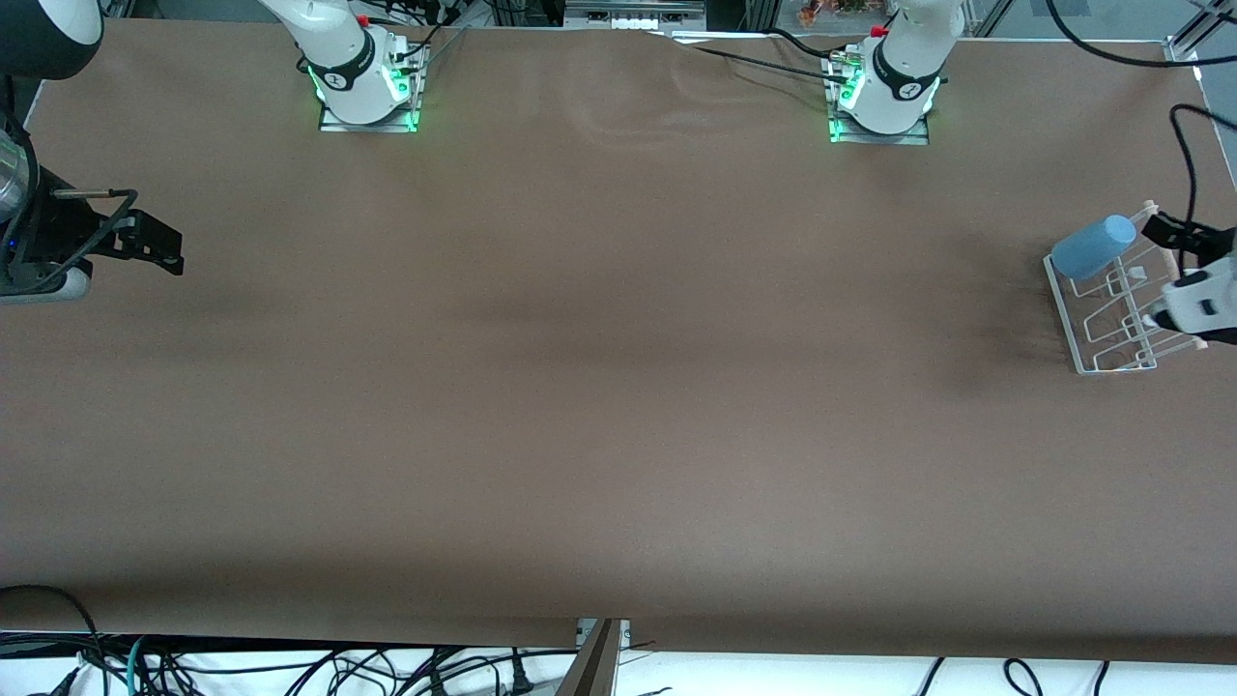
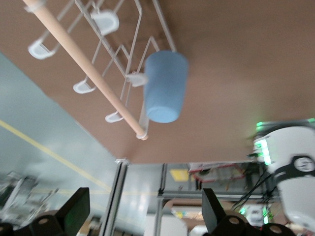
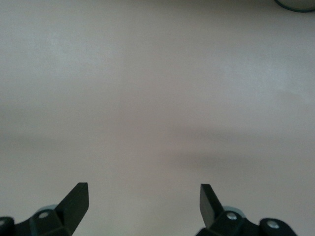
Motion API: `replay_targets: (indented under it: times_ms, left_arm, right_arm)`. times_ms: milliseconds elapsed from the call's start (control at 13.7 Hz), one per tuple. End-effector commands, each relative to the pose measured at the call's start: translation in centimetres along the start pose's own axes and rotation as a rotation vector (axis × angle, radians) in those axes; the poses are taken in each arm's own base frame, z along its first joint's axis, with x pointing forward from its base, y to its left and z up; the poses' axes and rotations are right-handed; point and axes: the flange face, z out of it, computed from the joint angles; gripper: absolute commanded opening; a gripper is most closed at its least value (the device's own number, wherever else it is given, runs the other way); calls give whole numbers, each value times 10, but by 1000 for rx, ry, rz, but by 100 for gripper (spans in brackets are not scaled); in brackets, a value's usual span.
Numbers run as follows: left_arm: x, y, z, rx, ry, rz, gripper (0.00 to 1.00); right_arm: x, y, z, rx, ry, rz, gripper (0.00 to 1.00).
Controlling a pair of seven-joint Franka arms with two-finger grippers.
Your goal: Transfer cup to left arm and place on rack
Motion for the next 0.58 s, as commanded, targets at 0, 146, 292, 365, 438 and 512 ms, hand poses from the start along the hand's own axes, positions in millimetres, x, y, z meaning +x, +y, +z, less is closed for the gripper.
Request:
replay_targets:
  times_ms: [0,146,292,365,438,512]
  left_arm:
    - [-28,36,-84,20,162,35,100]
    - [-54,63,-126,-9,291,14,100]
    - [-82,104,-164,-22,424,-13,100]
    - [-97,119,-180,-7,485,-23,100]
    - [-101,134,-191,-11,531,-7,100]
    - [-105,139,-197,-23,571,-12,100]
  right_arm:
    - [1,-1,-5,14,9,-15,100]
    - [1,-1,-5,14,9,-15,100]
    - [1,-1,-5,15,9,-12,100]
    - [1,-1,-5,18,9,-8,100]
    - [1,-2,-4,31,10,-2,100]
    - [1,1,-4,43,10,5,100]
